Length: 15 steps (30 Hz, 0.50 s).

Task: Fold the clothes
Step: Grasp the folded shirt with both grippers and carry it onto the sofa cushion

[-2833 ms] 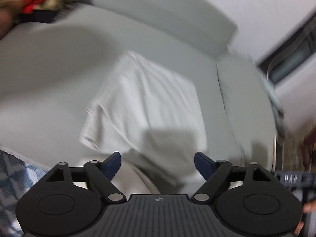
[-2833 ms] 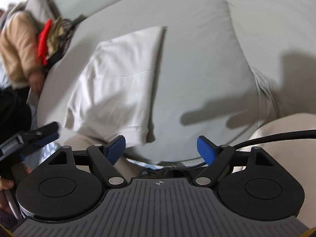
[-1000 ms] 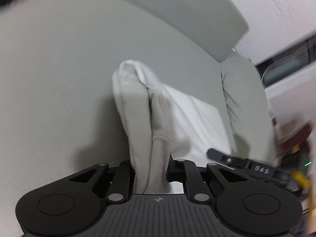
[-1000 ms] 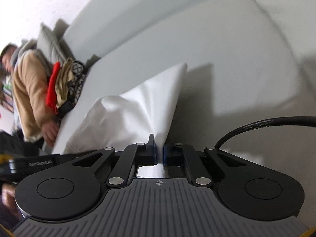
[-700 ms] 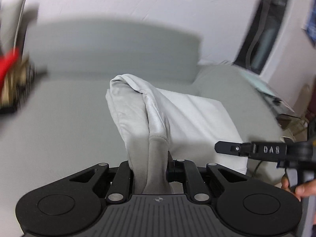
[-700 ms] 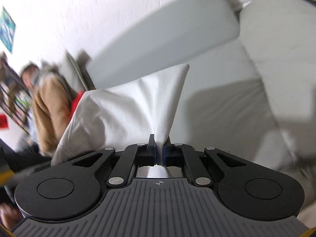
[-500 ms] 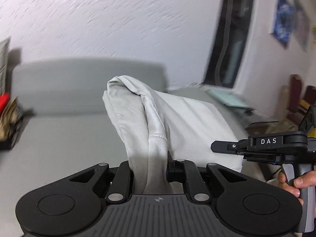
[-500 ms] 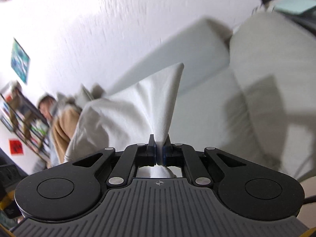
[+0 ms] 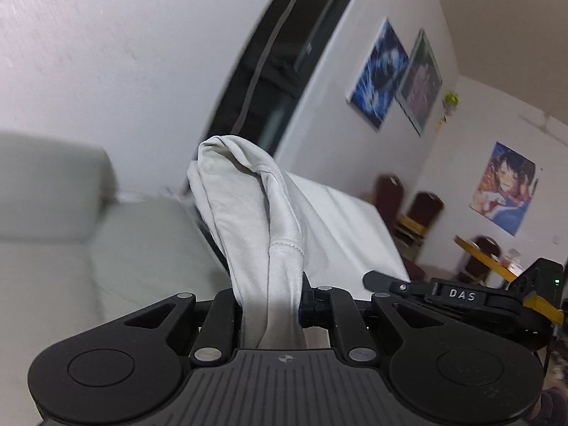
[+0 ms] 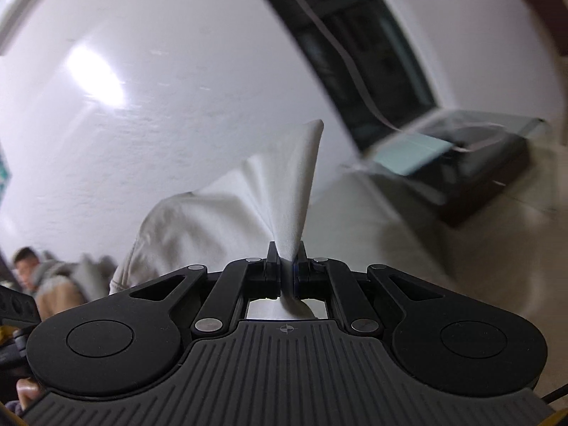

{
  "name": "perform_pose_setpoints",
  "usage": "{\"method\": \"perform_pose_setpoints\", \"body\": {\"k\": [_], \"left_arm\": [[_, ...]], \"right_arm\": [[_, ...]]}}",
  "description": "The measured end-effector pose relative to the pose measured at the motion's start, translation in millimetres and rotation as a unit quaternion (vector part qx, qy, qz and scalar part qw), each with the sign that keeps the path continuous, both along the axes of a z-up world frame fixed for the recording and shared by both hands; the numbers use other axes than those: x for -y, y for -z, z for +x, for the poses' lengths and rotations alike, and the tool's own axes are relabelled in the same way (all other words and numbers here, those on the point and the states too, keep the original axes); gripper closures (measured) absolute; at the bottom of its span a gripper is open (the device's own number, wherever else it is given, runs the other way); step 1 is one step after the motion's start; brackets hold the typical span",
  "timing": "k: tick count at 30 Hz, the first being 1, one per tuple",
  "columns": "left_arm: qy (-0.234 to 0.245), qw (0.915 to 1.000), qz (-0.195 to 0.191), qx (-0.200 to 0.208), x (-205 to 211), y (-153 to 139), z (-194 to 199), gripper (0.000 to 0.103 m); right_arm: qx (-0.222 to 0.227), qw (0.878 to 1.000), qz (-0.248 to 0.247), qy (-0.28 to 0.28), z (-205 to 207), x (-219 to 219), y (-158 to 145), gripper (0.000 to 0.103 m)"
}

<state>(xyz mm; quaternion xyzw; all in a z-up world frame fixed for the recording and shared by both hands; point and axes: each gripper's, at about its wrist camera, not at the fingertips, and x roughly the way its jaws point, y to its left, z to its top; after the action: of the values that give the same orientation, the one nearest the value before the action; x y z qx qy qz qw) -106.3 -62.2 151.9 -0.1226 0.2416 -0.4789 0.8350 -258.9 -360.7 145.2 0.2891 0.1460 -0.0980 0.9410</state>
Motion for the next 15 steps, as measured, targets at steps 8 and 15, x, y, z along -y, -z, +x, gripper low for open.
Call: {"method": "perform_pose_setpoints", "body": {"k": [8,15], "left_arm": [[0.021,0.9930,0.095,-0.066,77.2,78.1,27.6,0.092],[-0.017,0.9911,0.105,-0.080,115.4,107.6,86.2,0.091]], "right_arm": [[-0.114,0.992,0.053,0.030,45.6,64.7,86.3,0.097],[-0.137,0.989,0.053,0.017,135.6,98.5,111.2,0.095]]}}
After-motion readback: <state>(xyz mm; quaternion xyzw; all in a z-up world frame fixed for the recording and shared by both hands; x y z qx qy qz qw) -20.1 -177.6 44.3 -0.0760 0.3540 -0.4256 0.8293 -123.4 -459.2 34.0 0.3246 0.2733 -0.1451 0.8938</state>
